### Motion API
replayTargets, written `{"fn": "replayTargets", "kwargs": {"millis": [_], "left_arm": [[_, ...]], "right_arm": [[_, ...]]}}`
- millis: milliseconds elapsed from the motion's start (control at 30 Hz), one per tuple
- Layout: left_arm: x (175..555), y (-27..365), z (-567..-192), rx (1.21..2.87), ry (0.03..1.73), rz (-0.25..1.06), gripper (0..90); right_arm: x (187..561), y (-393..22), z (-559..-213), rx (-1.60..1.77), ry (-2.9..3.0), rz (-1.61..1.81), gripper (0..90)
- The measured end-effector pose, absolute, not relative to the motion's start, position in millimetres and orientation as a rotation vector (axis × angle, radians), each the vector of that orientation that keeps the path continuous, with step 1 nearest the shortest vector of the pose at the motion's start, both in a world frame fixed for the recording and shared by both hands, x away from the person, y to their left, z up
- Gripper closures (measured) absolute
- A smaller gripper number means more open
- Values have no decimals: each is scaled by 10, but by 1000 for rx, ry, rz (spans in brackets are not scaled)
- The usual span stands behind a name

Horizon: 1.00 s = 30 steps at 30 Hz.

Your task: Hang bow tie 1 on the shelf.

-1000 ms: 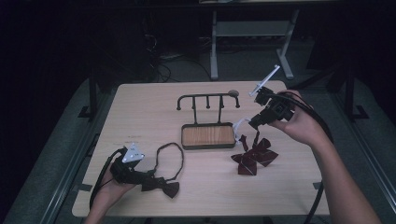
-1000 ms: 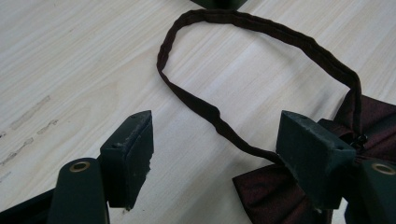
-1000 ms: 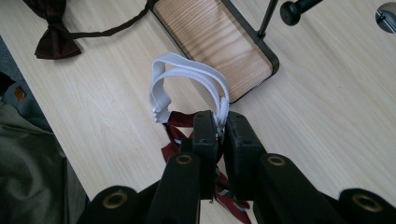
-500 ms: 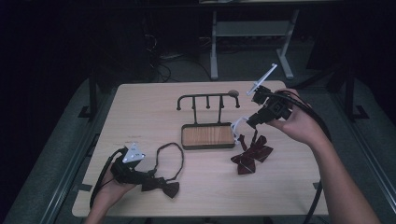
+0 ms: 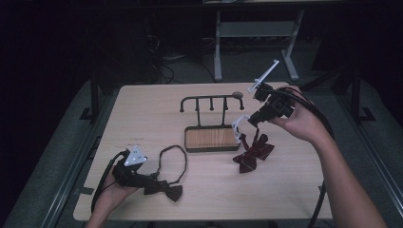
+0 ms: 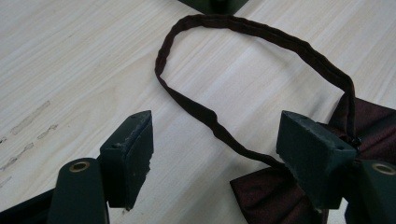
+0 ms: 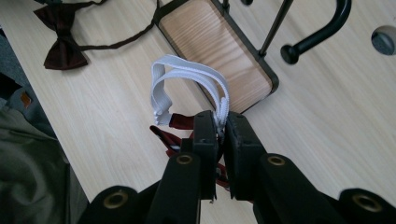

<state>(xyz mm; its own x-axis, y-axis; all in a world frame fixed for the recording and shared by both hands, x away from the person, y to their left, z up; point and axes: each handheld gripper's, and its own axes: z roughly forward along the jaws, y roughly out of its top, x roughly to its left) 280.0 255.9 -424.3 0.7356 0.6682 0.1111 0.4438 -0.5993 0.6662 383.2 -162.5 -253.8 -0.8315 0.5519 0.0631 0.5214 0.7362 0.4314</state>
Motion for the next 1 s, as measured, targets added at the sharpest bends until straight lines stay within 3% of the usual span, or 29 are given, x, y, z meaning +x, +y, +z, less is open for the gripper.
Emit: {"fn": "replayTargets", "kwargs": {"millis": [1000], "left_arm": [[2786, 2567, -4231, 2308, 839, 477, 278]], "right_arm": [[4439, -1603, -2514, 1068, 2800, 602, 830]]}}
